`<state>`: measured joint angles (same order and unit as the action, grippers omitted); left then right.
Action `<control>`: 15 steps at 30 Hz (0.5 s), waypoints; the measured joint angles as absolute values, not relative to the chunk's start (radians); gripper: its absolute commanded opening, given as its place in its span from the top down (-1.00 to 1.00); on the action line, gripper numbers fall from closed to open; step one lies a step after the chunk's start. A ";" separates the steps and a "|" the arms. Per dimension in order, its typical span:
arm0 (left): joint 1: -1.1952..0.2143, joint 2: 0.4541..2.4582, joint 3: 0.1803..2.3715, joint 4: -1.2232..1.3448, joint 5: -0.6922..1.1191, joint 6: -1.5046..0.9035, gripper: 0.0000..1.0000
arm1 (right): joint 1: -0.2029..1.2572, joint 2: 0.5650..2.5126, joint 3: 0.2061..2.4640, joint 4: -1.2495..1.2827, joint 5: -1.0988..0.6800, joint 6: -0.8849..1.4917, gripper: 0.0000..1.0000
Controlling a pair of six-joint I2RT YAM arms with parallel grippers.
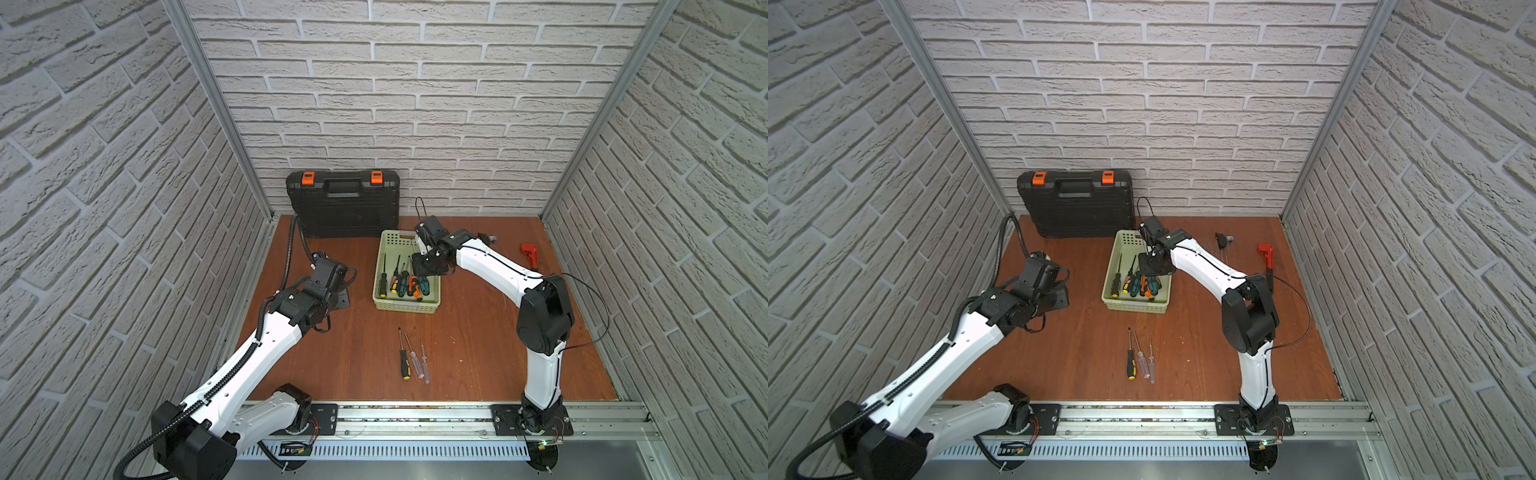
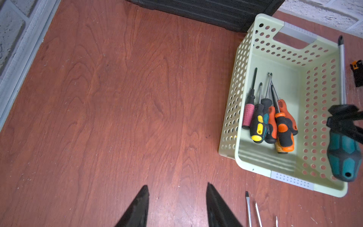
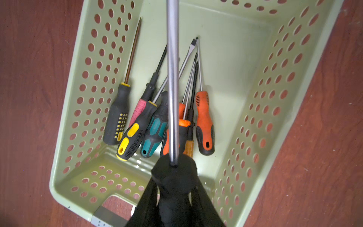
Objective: Put the screwdriver in the bin
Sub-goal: Place the screwdriver into the bin.
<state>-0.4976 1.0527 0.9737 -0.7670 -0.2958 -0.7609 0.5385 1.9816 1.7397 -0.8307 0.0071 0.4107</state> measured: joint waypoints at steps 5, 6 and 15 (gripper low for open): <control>-0.495 1.026 0.959 -0.770 -0.306 -0.762 0.03 | 0.535 2.018 1.758 -0.860 0.066 0.404 0.84; -0.494 1.021 0.956 -0.770 -0.307 -0.763 0.03 | 0.534 2.027 1.762 -0.865 0.072 0.403 0.84; -0.493 1.011 0.937 -0.770 -0.310 -0.762 0.03 | 0.533 2.146 1.829 -0.899 0.094 0.399 0.84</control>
<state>-0.4927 1.0115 0.9375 -0.7696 -0.3096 -0.7624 0.5335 2.1456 1.8286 -0.8989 0.0944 0.3992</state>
